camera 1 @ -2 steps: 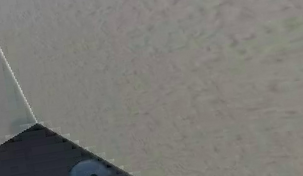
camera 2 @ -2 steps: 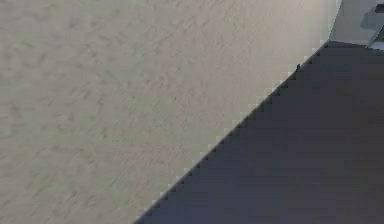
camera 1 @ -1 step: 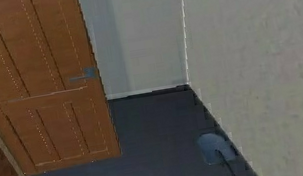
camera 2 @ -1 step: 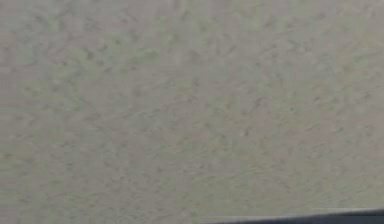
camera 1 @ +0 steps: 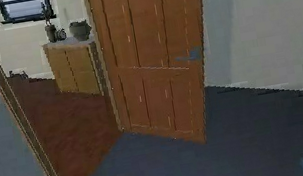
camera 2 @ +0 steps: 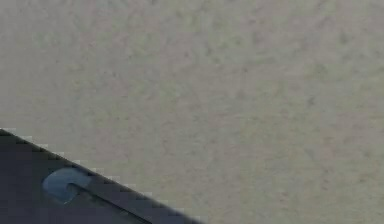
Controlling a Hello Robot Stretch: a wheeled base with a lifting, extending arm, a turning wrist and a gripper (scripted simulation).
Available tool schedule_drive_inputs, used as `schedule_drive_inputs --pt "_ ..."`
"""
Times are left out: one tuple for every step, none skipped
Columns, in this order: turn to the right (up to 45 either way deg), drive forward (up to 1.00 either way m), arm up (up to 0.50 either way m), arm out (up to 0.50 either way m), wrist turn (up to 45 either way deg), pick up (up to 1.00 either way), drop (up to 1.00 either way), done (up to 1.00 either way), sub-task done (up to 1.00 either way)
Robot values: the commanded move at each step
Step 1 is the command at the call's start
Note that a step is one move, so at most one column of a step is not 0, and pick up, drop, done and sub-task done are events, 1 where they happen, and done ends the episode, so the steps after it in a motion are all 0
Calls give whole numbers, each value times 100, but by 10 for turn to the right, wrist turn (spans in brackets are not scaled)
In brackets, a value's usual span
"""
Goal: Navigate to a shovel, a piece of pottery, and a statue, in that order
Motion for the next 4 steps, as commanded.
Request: schedule_drive_inputs --pt "0 100 0 0 0 0 0 0 0" --pt "-450 0 0 0 0 0 0 0 0" --pt "-90 0 0 0 0 0 0 0 0" --pt "-30 0 0 0 0 0 0 0 0"
